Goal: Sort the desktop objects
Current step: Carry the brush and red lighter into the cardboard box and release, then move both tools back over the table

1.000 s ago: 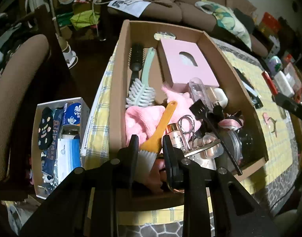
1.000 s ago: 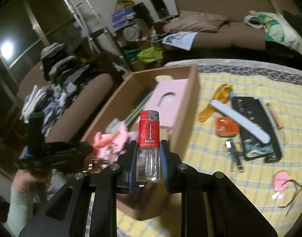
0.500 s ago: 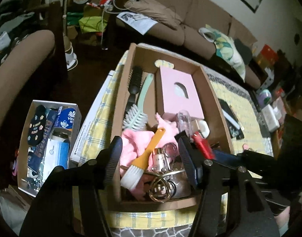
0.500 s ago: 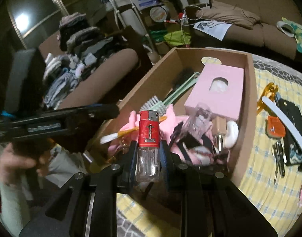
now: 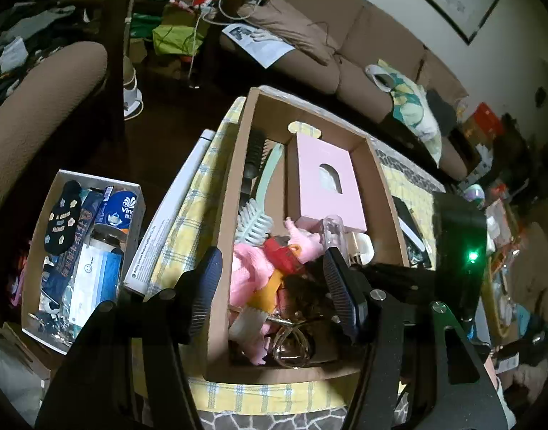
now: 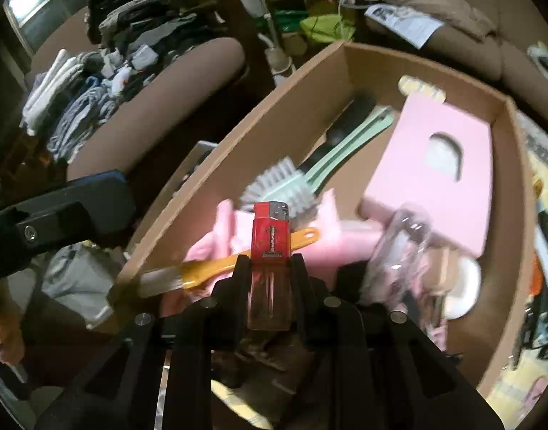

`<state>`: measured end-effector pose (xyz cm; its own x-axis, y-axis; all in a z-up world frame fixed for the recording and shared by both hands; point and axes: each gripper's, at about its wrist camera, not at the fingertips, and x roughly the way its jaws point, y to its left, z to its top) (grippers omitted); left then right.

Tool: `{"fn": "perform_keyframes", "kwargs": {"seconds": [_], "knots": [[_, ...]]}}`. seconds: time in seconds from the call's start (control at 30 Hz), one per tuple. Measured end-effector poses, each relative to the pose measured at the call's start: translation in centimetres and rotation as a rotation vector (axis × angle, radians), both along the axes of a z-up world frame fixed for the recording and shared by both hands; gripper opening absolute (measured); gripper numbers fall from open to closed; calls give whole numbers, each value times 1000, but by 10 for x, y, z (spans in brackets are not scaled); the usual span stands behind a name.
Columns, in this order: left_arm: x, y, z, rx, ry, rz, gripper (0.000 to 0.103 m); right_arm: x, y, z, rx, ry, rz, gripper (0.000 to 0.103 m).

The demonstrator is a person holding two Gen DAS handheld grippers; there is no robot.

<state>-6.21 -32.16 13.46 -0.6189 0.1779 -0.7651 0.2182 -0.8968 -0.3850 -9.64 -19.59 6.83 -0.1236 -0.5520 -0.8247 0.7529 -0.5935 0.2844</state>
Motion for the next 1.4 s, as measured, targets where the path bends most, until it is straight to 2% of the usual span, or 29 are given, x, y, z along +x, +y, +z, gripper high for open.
{"fn": "perform_keyframes", "kwargs": {"seconds": [0.1, 0.13, 0.23, 0.3, 0.43, 0.5, 0.53, 0.57, 0.67, 0.9, 0.93, 0.97, 1.0, 1.1, 1.17, 1.4], "knots": [[1, 1, 1, 10, 5, -5, 56, -2, 0, -2, -26, -73, 8, 26], [1, 1, 2, 13, 6, -4, 56, -1, 0, 1, -19, -65, 3, 26], [2, 0, 1, 23, 6, -3, 56, -1, 11, 15, -57, -51, -33, 37], [3, 0, 1, 20, 1, -2, 59, 1, 24, 26, -87, -41, -65, 38], [2, 4, -2, 0, -15, -14, 61, 8, 57, 44, -114, -13, -121, 48], [2, 9, -3, -9, -21, -22, 64, 10, 69, 47, -113, -5, -142, 49], [1, 11, -3, -16, -24, -27, 66, 13, 74, 49, -109, 4, -154, 53], [1, 15, -3, -25, -26, -32, 68, 15, 81, 50, -102, 14, -168, 61], [2, 23, -4, -45, -30, -46, 74, 20, 100, 51, -92, 35, -207, 71], [10, 29, -3, -57, -13, -32, 75, 32, 143, 56, -126, 39, -279, 83], [12, 33, -1, -68, -5, -36, 81, 33, 150, 56, -131, 41, -288, 84], [12, 37, 0, -76, 1, -39, 92, 34, 158, 57, -132, 46, -302, 86], [14, 42, 1, -85, 7, -41, 96, 34, 164, 57, -130, 50, -315, 87], [16, 62, 2, -139, 6, -32, 100, 34, 185, 54, -122, 51, -359, 92], [15, 73, 2, -171, -3, -35, 101, 33, 196, 51, -105, 57, -381, 103], [8, 117, 3, -187, 4, -92, 103, 32, 236, 42, -59, 74, -451, 103]]}}
